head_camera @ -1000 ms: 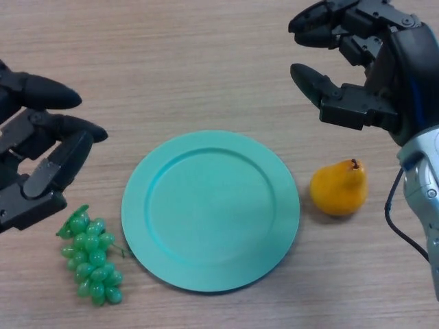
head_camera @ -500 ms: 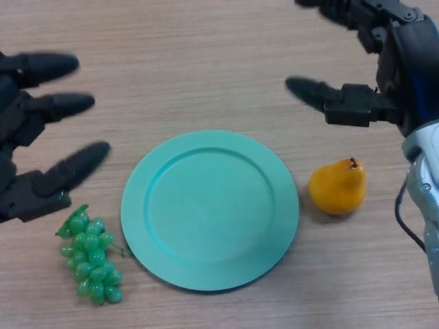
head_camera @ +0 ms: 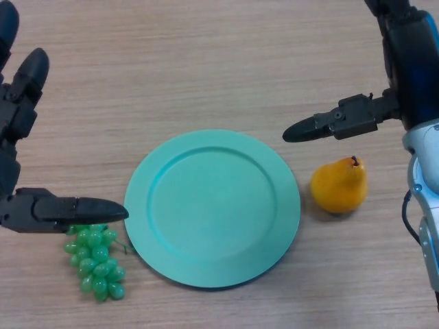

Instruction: Pick up the yellow pear and place it on the plate

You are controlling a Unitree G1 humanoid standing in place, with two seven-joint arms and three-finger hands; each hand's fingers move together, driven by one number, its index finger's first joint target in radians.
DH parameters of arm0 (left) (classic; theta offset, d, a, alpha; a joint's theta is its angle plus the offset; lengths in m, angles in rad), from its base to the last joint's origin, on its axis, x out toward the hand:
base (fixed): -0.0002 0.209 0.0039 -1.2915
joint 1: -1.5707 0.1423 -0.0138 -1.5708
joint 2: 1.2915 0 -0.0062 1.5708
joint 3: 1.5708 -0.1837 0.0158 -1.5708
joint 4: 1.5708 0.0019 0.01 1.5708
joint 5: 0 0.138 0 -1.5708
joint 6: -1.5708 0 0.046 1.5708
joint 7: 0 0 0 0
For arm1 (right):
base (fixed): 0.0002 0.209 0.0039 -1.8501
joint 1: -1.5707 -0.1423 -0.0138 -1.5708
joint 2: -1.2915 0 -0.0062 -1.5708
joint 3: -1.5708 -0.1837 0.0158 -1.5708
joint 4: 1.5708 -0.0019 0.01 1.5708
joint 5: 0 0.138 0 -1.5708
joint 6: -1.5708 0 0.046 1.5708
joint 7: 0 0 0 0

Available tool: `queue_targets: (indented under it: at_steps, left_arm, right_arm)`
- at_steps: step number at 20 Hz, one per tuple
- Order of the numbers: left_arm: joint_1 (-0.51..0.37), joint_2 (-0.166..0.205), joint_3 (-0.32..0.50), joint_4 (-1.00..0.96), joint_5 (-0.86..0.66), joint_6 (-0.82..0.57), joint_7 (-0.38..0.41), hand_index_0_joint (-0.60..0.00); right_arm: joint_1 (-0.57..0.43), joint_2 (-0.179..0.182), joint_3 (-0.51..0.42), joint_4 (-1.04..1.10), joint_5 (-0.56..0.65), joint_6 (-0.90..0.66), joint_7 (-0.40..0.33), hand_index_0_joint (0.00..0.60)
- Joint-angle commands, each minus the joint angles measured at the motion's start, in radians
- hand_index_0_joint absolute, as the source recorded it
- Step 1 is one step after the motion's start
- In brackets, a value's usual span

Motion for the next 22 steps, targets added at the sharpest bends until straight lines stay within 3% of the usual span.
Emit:
queue_targets:
  at_steps: [1,8,15,19,22]
  left_arm:
    - [-0.03,0.037,0.062,-0.051,0.004,-0.102,0.013,0.0]
    - [-0.026,0.025,0.048,-0.054,0.031,-0.152,0.032,0.0]
    - [-0.021,0.047,0.115,-0.111,-0.084,-0.051,0.044,0.0]
    - [-0.025,0.058,0.114,-0.139,-0.11,-0.002,0.045,0.0]
    - [-0.008,0.033,0.128,-0.136,-0.116,-0.035,0.034,0.0]
  right_arm:
    - [-0.065,-0.016,-0.055,-0.052,0.013,-0.138,-0.06,0.0]
    - [-0.065,-0.014,-0.055,-0.084,0.037,-0.096,-0.039,0.0]
    - [-0.066,0.0,-0.047,-0.107,0.077,-0.059,-0.023,0.0]
    - [-0.054,-0.002,-0.045,-0.114,0.086,-0.048,-0.018,0.0]
    - [-0.052,0.007,-0.039,-0.119,0.106,-0.045,-0.022,0.0]
